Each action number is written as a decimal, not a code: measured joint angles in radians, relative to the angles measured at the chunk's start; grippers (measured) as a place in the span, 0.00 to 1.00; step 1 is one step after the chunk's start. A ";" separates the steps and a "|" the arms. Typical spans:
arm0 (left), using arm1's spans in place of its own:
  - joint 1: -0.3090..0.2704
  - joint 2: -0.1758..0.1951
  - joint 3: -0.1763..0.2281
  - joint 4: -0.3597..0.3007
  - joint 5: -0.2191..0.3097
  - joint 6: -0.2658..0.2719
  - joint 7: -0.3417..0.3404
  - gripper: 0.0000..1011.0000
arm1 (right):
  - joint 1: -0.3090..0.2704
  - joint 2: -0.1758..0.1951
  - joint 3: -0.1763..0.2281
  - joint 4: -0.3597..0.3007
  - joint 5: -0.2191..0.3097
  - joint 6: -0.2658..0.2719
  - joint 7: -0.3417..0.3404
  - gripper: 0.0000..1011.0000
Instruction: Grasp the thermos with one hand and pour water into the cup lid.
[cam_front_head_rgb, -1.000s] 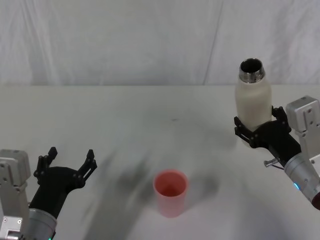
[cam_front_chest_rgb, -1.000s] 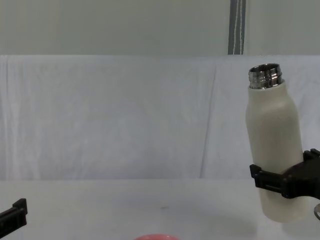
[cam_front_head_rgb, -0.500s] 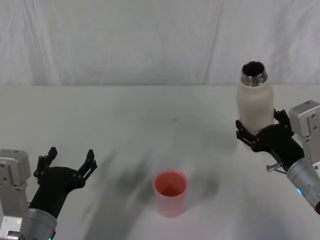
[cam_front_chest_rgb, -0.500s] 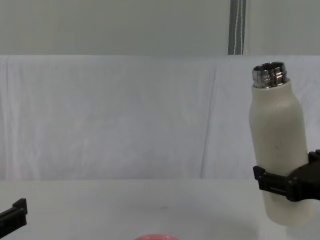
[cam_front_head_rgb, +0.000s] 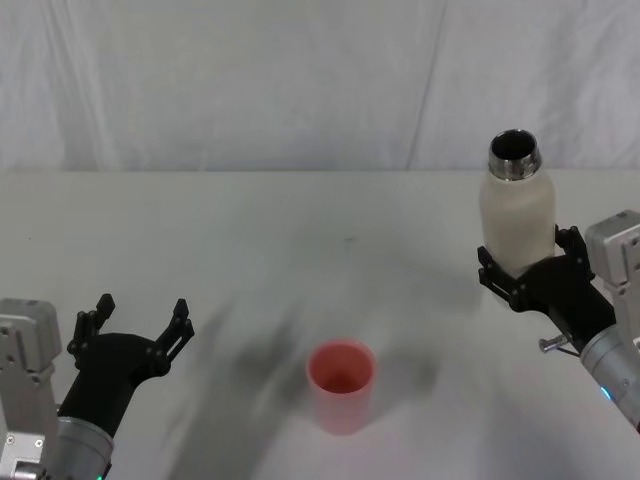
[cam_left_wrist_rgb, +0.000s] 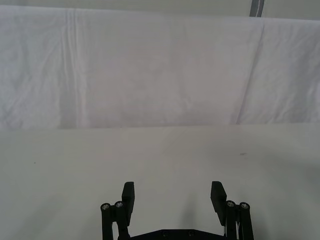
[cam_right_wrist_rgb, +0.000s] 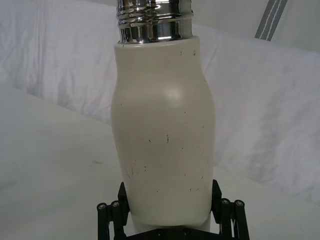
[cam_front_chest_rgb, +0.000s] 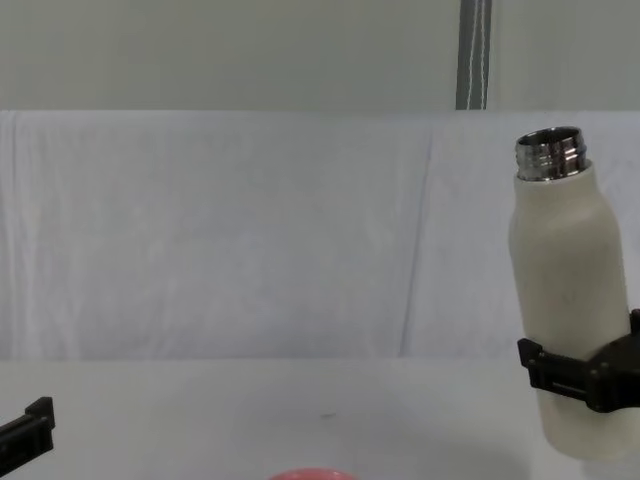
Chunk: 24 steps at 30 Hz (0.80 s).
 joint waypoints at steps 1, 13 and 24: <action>0.000 0.000 0.000 0.000 0.000 0.000 0.000 0.99 | -0.003 0.001 0.000 -0.003 -0.001 0.000 0.000 0.94; 0.000 0.000 0.000 0.000 0.000 0.000 0.000 0.99 | -0.042 0.015 0.003 -0.045 -0.044 0.000 -0.014 0.94; 0.000 0.000 0.000 0.000 0.000 0.000 0.000 0.99 | -0.079 0.037 0.001 -0.087 -0.134 -0.006 -0.035 0.94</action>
